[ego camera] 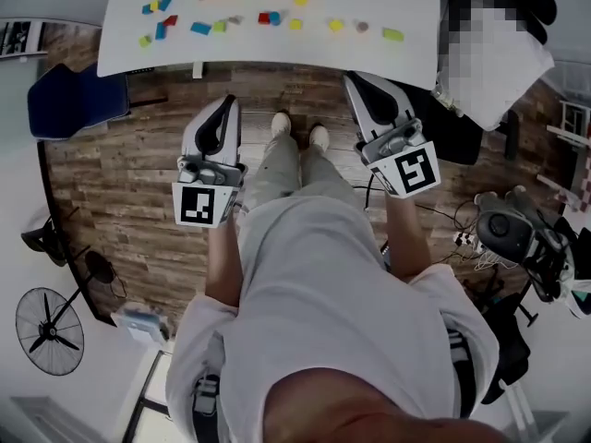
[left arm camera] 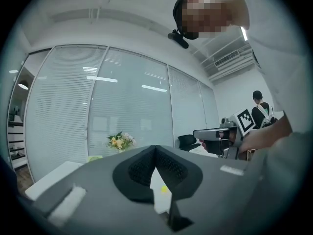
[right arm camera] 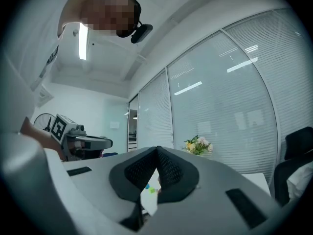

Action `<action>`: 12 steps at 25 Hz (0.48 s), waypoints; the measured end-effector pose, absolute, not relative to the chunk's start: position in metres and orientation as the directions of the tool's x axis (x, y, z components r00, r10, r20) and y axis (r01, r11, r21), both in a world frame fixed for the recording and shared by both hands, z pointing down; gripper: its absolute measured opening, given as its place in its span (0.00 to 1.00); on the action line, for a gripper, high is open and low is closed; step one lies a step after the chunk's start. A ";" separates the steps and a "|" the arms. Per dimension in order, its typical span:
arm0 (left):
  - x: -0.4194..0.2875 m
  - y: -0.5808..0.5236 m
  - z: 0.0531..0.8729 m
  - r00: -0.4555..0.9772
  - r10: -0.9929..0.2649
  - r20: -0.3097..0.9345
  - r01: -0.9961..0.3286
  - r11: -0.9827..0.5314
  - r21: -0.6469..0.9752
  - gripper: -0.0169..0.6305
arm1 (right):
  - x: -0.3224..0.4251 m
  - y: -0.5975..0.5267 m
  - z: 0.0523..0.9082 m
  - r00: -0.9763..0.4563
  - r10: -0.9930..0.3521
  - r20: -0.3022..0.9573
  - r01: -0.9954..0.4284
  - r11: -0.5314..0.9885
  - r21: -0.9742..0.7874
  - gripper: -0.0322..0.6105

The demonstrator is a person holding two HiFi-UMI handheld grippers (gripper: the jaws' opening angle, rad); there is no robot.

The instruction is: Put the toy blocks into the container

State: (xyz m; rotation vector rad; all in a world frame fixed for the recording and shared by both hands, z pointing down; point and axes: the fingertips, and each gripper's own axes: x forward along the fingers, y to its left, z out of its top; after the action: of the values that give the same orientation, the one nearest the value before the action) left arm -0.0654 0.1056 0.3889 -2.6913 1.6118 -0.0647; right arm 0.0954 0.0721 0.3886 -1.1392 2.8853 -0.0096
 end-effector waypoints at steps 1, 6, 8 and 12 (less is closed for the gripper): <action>-0.065 0.118 0.387 0.472 -0.881 0.029 -0.881 -0.472 -0.020 0.02 | 0.095 0.084 0.388 -0.727 -0.686 -0.032 -0.686 0.728 -0.020 0.05; -0.051 0.171 0.379 0.533 -0.846 -0.016 -0.846 -0.533 -0.015 0.02 | 0.094 0.136 0.395 -0.686 -0.727 0.003 -0.727 0.686 -0.009 0.05; -0.047 0.187 0.377 0.563 -0.826 -0.035 -0.827 -0.563 -0.016 0.02 | 0.093 0.155 0.397 -0.667 -0.745 0.013 -0.745 0.667 -0.013 0.05; -0.054 0.223 0.371 0.607 -0.792 -0.055 -0.794 -0.608 -0.009 0.02 | 0.076 0.198 0.389 -0.644 -0.765 0.014 -0.765 0.644 -0.007 0.05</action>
State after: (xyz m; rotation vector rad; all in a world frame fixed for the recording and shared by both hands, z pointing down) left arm -0.0538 0.2234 0.3712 -2.7874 1.3759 0.0715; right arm 0.0755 0.1985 0.3894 -1.3289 2.8573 -0.0198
